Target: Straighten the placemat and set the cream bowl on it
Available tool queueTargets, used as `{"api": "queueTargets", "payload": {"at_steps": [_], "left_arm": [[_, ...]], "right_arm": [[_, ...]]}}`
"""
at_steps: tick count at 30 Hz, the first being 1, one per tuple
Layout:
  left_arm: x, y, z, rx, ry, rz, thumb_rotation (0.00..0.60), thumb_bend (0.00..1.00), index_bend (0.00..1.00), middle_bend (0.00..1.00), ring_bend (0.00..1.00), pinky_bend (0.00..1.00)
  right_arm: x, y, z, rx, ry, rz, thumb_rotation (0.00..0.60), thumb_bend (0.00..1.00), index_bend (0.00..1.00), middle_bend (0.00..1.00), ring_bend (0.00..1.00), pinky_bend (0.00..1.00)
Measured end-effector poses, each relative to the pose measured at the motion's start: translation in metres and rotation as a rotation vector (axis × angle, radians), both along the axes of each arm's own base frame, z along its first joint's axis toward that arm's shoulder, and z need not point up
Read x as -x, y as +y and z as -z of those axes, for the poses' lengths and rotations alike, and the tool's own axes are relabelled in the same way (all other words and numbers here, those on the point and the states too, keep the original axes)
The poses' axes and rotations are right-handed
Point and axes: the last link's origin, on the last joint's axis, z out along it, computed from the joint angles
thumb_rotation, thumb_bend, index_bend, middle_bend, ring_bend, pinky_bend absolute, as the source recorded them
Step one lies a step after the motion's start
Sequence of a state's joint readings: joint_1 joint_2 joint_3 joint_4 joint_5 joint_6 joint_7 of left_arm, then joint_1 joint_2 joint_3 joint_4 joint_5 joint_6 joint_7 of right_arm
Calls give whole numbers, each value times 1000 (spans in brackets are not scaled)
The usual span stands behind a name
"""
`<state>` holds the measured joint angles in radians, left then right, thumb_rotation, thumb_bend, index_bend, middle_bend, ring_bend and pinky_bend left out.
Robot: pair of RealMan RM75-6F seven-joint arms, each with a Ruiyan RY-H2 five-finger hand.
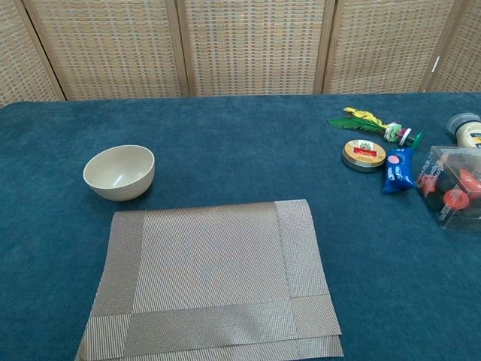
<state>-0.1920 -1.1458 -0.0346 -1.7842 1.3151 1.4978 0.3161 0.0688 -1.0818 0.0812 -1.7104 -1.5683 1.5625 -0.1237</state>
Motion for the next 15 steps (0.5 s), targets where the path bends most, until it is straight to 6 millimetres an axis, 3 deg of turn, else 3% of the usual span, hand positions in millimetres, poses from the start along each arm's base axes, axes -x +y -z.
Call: {"api": "queueTargets", "payload": {"at_steps": [7,11,15], "left_arm": [[-3,5,7,41,-26,100,600,0,0,0,0,0],[-1,19,21,100,-51,146,600,0,1,0,0,0],[0,41,38,151,-77,195,600,0,111,0,0,0]], "right_arm": [[1,2,-4,6,-6,5,600,0,0,0,0,0],[2,2,-4,1,-12,9,600,0,0,0,0,0],[2,2,-4,-3,-16,12,600,0,0,0,0,0]]}}
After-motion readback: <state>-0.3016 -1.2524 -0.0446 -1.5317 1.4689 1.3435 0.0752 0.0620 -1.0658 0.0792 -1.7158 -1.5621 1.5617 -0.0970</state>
